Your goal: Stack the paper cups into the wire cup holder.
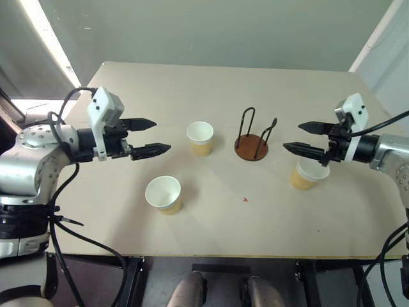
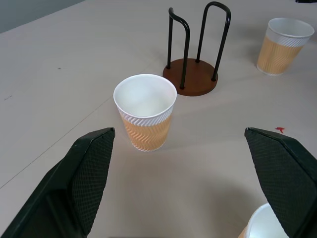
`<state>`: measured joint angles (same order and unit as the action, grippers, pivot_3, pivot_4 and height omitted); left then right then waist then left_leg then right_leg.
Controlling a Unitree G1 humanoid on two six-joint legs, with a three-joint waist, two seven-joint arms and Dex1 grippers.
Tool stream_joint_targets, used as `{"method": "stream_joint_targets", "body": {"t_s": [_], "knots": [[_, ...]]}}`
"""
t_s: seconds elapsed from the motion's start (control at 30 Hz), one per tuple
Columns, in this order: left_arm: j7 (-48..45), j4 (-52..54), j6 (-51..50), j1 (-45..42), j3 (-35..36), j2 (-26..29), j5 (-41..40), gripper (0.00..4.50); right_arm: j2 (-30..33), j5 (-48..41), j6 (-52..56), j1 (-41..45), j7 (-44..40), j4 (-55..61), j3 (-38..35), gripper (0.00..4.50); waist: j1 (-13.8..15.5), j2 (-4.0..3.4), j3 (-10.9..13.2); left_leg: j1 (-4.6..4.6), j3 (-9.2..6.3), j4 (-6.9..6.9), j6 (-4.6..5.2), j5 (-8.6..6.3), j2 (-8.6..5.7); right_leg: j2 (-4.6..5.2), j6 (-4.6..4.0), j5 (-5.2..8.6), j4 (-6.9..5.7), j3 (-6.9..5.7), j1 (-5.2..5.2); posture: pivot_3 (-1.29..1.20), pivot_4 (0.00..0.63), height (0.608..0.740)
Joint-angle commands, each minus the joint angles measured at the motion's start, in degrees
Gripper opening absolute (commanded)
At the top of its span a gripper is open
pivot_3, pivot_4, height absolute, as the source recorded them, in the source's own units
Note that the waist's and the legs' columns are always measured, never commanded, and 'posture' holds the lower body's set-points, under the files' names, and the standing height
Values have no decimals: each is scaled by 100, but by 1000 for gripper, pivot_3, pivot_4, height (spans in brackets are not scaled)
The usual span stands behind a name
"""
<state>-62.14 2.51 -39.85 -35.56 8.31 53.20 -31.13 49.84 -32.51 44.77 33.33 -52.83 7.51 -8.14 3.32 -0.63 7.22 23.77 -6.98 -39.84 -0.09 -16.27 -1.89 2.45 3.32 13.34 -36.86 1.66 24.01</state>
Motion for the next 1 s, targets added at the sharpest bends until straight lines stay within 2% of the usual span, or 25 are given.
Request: {"method": "stream_joint_targets", "body": {"t_s": [0.03,1.0], "knots": [[13,110,128,-101,151,45,-32,4500,-2,-126,-126,93,-8,132,-262,4488,-1,0,0,-1,0,0,0,0,0,0,0,0,0,0,0,0,150,740],[327,-204,328,-479,533,-341,-360,4500,-42,-381,-52,305,-43,39,-343,4488,-1,0,0,-1,1,0,0,0,0,0,0,0,-1,0,0,0,150,740]]}}
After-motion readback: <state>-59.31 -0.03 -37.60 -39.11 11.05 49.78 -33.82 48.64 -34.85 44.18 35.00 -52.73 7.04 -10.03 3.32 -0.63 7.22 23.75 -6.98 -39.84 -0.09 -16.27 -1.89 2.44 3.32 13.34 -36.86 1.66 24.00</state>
